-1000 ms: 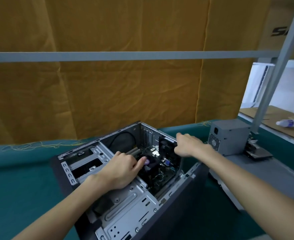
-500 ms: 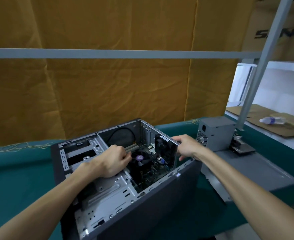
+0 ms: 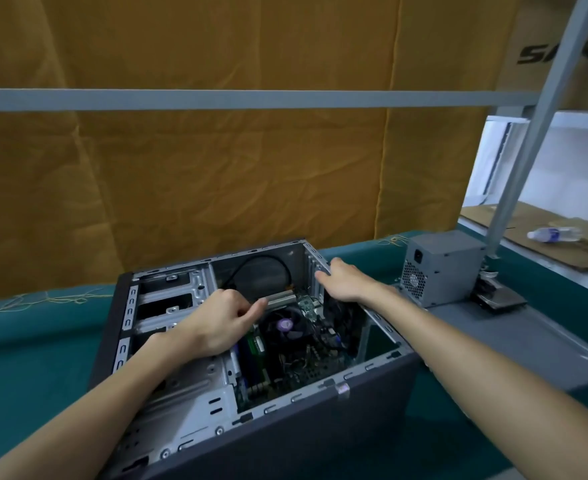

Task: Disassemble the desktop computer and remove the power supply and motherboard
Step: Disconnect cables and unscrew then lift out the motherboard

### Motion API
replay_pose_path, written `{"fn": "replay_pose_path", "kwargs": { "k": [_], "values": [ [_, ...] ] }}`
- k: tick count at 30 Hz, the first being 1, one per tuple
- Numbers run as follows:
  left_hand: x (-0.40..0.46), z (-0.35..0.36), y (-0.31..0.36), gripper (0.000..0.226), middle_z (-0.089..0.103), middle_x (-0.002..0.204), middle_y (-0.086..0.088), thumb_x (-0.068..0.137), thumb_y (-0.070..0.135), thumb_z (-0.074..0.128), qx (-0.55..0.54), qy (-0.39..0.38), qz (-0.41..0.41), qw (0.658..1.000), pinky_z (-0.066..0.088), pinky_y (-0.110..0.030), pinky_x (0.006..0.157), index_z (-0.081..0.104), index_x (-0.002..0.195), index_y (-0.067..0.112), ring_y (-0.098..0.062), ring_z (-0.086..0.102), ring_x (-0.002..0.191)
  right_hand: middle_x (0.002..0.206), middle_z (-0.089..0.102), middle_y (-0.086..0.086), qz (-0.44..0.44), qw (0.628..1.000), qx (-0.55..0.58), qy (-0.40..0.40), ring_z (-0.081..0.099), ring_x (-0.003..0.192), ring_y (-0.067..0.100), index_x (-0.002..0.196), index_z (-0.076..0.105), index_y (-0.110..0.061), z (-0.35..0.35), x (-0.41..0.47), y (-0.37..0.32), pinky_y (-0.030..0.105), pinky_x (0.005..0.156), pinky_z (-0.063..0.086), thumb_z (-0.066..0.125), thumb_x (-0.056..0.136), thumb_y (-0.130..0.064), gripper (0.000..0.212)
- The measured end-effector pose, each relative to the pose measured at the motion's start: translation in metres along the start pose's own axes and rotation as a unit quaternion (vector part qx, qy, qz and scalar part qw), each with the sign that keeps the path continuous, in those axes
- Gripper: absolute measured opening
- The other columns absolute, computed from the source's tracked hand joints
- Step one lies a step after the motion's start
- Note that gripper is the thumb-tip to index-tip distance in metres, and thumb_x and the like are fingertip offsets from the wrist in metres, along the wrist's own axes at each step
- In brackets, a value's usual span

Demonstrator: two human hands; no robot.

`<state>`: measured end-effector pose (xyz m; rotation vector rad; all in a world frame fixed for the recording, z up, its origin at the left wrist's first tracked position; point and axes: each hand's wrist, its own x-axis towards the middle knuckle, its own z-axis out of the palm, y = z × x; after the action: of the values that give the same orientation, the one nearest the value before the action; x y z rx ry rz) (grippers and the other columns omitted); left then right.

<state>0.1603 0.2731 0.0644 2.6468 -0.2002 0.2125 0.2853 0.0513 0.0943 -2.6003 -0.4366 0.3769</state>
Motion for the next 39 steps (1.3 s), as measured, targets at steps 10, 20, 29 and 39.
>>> {"fn": "replay_pose_path", "kwargs": {
  "k": [10,20,29,39],
  "values": [
    [0.018,-0.007,-0.016,0.063,0.028,0.039,0.004,0.106,0.035,0.048,-0.007,-0.037,0.003,0.999,0.028,-0.019,0.045,0.03,0.049,0.014,-0.017,0.024,0.038,0.1,0.058,0.008,0.046,0.997,0.017,0.065,0.052,0.066,0.018,0.133,0.041,-0.011,0.017,-0.01,0.006,0.033,0.051,0.035,0.038,0.109,-0.032,0.032],
    [0.048,0.001,0.002,0.042,0.053,0.059,0.002,0.098,0.043,0.058,0.12,-0.084,0.011,0.989,0.041,-0.031,0.055,0.049,0.064,0.019,-0.018,0.051,0.055,0.133,0.045,0.02,-0.021,0.975,-0.153,0.159,0.055,0.113,0.035,0.143,0.031,-0.004,0.02,-0.019,0.007,0.041,0.087,0.047,0.052,0.1,-0.018,0.049],
    [0.091,0.036,0.005,0.053,0.067,0.094,0.007,0.075,0.079,0.06,0.098,-0.3,-0.024,0.949,0.053,-0.036,0.076,0.061,0.1,0.032,-0.014,0.064,0.085,0.086,0.062,0.008,-0.182,0.897,-0.397,-0.061,0.06,0.07,0.03,0.079,0.051,-0.01,0.02,0.034,-0.024,0.033,0.059,0.042,0.058,0.087,-0.012,0.011],
    [0.083,0.048,0.009,0.08,0.064,0.104,0.01,0.062,0.087,0.067,0.075,-0.288,0.011,0.955,0.057,-0.037,0.083,0.053,0.114,0.028,-0.012,0.062,0.09,0.069,0.066,0.002,-0.073,0.872,-0.421,-0.238,0.059,0.05,0.019,0.08,0.067,-0.011,0.02,0.086,-0.03,0.024,0.046,0.045,0.07,0.096,-0.033,0.028]
  ]
}}
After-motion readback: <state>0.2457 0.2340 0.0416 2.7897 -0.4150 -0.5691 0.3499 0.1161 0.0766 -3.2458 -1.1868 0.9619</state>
